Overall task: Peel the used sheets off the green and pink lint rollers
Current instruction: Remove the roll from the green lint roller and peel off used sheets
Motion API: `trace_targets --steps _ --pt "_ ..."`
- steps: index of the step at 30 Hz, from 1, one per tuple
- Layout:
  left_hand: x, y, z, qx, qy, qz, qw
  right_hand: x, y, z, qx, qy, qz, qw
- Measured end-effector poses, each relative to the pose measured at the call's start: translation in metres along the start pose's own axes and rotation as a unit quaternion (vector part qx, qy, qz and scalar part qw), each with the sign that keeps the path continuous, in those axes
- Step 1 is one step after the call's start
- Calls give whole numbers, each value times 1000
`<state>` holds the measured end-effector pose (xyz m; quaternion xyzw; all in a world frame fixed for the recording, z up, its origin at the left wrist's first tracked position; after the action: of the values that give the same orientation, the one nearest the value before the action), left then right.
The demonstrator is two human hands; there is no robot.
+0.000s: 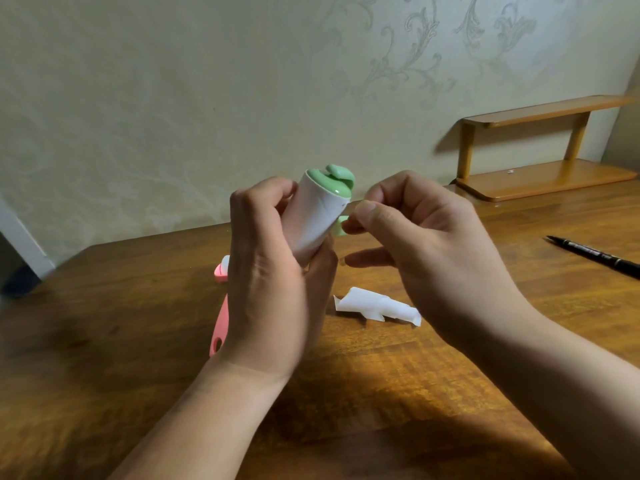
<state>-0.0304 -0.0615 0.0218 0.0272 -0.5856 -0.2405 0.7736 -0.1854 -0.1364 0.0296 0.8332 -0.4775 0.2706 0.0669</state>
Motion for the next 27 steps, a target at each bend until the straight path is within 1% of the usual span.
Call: trace_targets --steps 5,9,14,18,23,27 --pt "-2 -2 -15 -4 10 5 1000 1 2 1 -2 3 13 1000" --pt "-1 0 -12 20 -30 3 999 -1 -2 -1 14 -10 -14 1000" --pt "4 3 -9 81 -89 15 993 0 0 -3 13 -28 -10 999" --pt "5 4 -6 121 -111 13 986 1 -1 -3 16 -43 -2 999" --pt "4 4 -1 155 -113 9 981 2 1 -1 16 -59 8 998" --pt "3 2 1 147 -106 10 983 3 0 2 54 -71 6 996"
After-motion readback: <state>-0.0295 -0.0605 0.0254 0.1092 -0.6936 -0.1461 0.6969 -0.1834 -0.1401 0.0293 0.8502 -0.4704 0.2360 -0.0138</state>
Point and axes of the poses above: each hand's wrist, its own x-axis towards the middle knuckle, its own y-axis out of the back of the hand, z = x × y, the point moved 4 cm from there along x, towards the middle knuckle, and after that the axes turned 10 degrees about x, right-handed, at the moved point
